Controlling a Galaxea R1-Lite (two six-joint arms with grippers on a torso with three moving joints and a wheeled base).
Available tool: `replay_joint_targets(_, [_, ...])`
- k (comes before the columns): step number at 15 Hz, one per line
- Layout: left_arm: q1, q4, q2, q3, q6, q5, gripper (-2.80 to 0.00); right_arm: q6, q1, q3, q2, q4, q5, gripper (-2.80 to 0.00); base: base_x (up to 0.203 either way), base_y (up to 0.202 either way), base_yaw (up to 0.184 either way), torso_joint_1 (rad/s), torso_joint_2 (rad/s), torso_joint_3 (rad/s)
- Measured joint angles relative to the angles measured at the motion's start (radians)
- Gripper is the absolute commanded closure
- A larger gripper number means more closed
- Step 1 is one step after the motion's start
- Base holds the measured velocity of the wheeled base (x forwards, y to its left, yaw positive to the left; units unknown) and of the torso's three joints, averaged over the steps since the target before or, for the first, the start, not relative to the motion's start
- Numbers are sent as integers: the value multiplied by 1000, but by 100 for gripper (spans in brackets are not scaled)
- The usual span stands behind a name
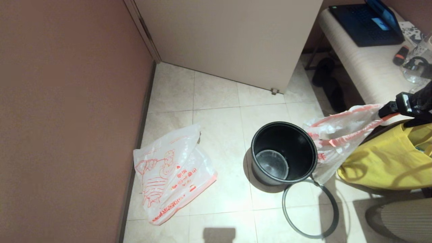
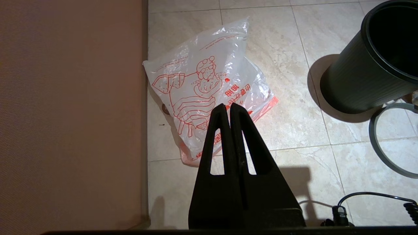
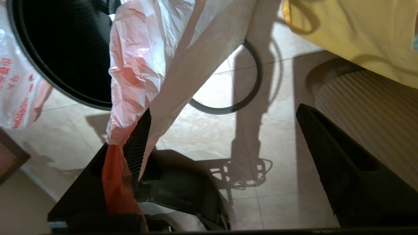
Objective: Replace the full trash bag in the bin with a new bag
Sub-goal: Place the trash bag on the floor
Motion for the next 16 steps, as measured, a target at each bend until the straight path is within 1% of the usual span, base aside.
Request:
replay_joint_targets(1, [0, 0, 0, 0, 0, 0, 0, -16, 0, 0, 17, -17, -40, -280, 0, 0, 0, 0, 0, 0])
replay_joint_targets(4, [0, 0, 0, 0, 0, 0, 0, -115, 5, -1, 98, -112, -153, -280, 0, 0, 0, 0, 0, 0])
replay_joint_targets(6, [0, 0, 0, 0, 0, 0, 0, -173, 5, -1, 172, -230, -232, -280, 0, 0, 0, 0, 0, 0])
replay_joint_targets(7, [0, 0, 0, 0, 0, 0, 0, -188, 5, -1, 208, -319, -248, -280, 0, 0, 0, 0, 0, 0])
replay_joint_targets(8, [0, 0, 0, 0, 0, 0, 0, -192, 5, -1, 235, -403, -223, -280, 0, 0, 0, 0, 0, 0])
replay_joint_targets(9, [0, 0, 0, 0, 0, 0, 0, -187, 6, -1, 252, -450, -171, -280, 0, 0, 0, 0, 0, 0])
replay_joint_targets(10, [0, 0, 0, 0, 0, 0, 0, -162, 6, 0, 260, -454, -103, -280, 0, 0, 0, 0, 0, 0])
replay_joint_targets(11, [0, 0, 0, 0, 0, 0, 0, -113, 2, 0, 258, -449, -30, -280, 0, 0, 0, 0, 0, 0])
replay_joint_targets(12, [0, 0, 0, 0, 0, 0, 0, -59, -7, 0, 249, -449, 39, -280, 0, 0, 0, 0, 0, 0])
replay_joint_targets(13, [0, 0, 0, 0, 0, 0, 0, 13, -25, -1, 234, -447, 126, -280, 0, 0, 0, 0, 0, 0])
replay_joint_targets(15, [0, 0, 0, 0, 0, 0, 0, 166, -91, -1, 197, -408, 323, -280, 0, 0, 0, 0, 0, 0])
replay_joint_targets(16, [0, 0, 0, 0, 0, 0, 0, 219, -130, -1, 181, -368, 418, -280, 0, 0, 0, 0, 0, 0])
